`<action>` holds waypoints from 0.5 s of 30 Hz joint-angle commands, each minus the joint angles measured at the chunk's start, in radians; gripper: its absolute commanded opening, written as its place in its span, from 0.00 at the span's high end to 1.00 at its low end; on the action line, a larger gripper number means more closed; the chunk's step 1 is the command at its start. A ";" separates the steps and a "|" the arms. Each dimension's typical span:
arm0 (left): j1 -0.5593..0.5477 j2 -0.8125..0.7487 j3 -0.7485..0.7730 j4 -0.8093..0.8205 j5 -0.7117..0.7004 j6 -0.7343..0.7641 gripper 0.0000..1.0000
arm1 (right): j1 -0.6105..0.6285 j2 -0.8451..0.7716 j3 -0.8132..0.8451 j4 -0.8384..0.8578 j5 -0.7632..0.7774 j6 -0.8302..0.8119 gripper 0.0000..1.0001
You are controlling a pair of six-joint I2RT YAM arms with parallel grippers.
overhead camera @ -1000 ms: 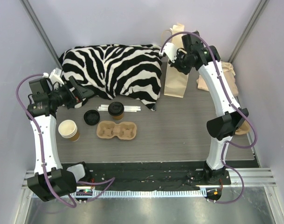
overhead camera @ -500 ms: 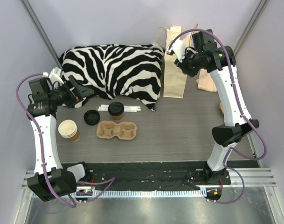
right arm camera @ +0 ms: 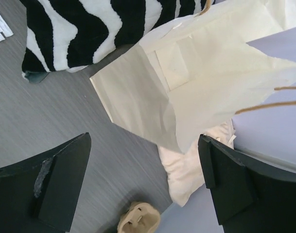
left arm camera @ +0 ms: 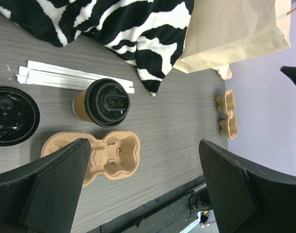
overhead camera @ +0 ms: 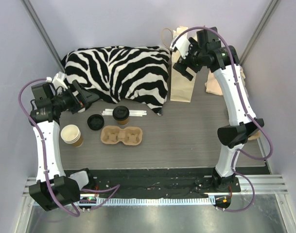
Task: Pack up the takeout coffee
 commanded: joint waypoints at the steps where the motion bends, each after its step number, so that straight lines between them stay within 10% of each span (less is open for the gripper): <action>1: 0.005 -0.013 -0.003 0.041 0.017 0.000 0.00 | 0.002 0.052 0.029 0.084 -0.004 -0.059 0.00; 7: 0.006 -0.012 -0.009 0.036 0.017 0.005 0.00 | -0.003 0.110 0.017 0.079 0.020 -0.105 0.07; 15: 0.006 -0.024 -0.021 0.044 0.020 0.010 0.00 | 0.000 0.072 0.011 -0.057 -0.007 -0.090 0.68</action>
